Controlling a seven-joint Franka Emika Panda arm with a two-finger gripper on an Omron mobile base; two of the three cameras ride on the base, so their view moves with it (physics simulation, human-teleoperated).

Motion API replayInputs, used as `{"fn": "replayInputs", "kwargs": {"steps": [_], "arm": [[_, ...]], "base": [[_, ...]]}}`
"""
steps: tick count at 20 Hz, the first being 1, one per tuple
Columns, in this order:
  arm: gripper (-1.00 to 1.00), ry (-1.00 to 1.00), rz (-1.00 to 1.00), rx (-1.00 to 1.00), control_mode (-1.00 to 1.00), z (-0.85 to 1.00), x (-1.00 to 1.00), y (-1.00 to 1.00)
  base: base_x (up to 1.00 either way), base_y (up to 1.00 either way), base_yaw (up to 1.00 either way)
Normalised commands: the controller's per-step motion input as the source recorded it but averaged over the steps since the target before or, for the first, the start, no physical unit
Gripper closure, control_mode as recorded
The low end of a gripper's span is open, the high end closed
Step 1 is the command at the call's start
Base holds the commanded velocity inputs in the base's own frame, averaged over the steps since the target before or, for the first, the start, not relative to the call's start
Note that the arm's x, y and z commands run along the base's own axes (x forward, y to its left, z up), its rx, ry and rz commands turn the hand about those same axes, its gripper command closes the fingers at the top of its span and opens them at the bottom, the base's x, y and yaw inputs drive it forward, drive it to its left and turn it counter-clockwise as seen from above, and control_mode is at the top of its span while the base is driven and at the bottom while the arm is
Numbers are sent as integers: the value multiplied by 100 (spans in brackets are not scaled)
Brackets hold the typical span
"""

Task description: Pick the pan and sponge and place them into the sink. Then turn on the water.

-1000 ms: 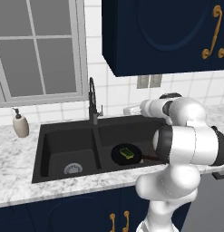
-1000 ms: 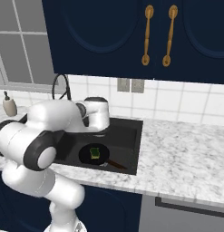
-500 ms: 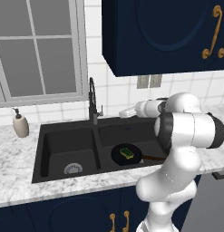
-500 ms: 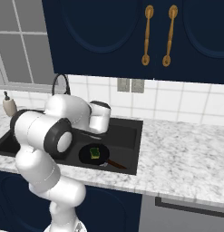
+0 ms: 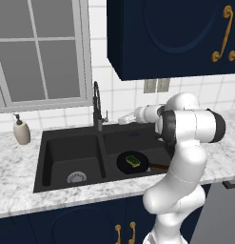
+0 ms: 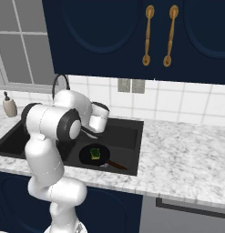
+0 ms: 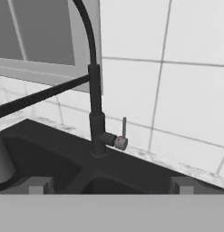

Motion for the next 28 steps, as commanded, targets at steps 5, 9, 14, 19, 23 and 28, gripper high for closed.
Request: {"fn": "replayInputs", "kwargs": {"steps": [5, 9, 14, 19, 23, 28], "arm": [[-100, 17, 10, 19, -100, 0, 47, -22], [-100, 11, 5, 16, -100, 0, 44, -27], [-100, 16, 4, 12, -100, 0, 48, -11], [-100, 15, 2, 10, -100, 0, 53, -3], [-100, 1, 2, 7, -100, 0, 61, -1], [-100, 13, 4, 2, -100, -6, 52, 0]], "base": [[0, 0, 0], [0, 0, 0], [0, 0, 0], [0, 0, 0], [0, 0, 0], [0, 0, 0]]}}
